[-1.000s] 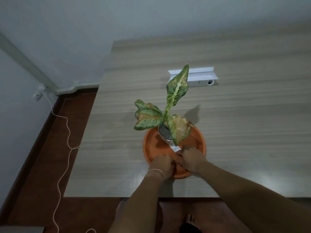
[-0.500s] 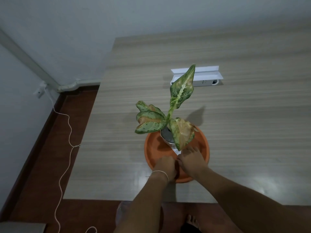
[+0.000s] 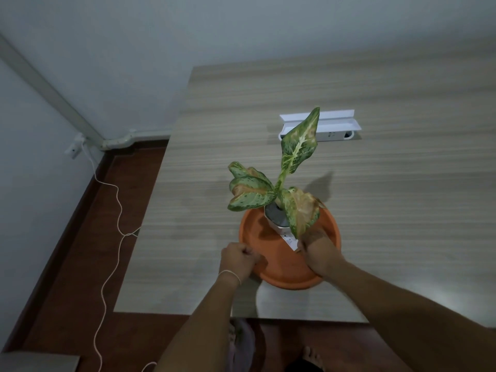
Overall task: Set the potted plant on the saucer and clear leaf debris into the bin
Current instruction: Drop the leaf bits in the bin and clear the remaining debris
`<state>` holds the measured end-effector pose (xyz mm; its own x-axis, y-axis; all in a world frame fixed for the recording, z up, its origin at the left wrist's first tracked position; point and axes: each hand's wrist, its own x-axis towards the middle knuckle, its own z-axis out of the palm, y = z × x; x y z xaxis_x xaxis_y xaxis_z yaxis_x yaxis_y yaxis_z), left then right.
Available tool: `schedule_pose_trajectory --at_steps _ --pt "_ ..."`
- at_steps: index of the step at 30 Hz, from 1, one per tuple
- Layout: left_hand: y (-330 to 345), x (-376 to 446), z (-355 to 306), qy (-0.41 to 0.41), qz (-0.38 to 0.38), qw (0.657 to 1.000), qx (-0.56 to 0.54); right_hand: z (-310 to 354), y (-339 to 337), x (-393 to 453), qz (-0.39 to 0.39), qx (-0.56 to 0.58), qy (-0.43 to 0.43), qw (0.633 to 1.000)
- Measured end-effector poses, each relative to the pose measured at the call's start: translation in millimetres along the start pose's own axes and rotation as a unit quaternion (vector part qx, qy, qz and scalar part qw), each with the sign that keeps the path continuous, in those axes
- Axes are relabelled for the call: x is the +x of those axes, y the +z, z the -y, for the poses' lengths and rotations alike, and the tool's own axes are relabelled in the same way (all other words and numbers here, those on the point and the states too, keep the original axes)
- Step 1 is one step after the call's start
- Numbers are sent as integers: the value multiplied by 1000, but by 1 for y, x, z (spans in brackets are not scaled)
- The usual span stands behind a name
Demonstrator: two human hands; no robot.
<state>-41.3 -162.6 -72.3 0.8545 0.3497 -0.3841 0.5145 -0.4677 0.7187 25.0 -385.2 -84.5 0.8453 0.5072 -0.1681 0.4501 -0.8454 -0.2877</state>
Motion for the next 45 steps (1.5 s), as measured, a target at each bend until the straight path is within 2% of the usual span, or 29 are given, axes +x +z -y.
schedule_pose_trajectory --at_steps 8,16,24,28,36,45 --pt "-69 -34 47 -9 -79 997 -14 69 -3 -3 3 170 40 985" --pt "-142 -91 103 -25 -125 992 -7 192 5 3 -9 192 -75 978" --pt "-178 -154 183 -106 -131 986 0 293 40 -21 61 184 -176 965" --pt "-179 -167 203 -106 -106 988 19 311 55 -35 95 173 -185 963" --pt "-168 -175 213 -107 -71 992 5 316 72 -47 174 164 -147 960" --pt "-151 -174 216 -87 -27 994 58 315 84 -51 198 150 -135 959"
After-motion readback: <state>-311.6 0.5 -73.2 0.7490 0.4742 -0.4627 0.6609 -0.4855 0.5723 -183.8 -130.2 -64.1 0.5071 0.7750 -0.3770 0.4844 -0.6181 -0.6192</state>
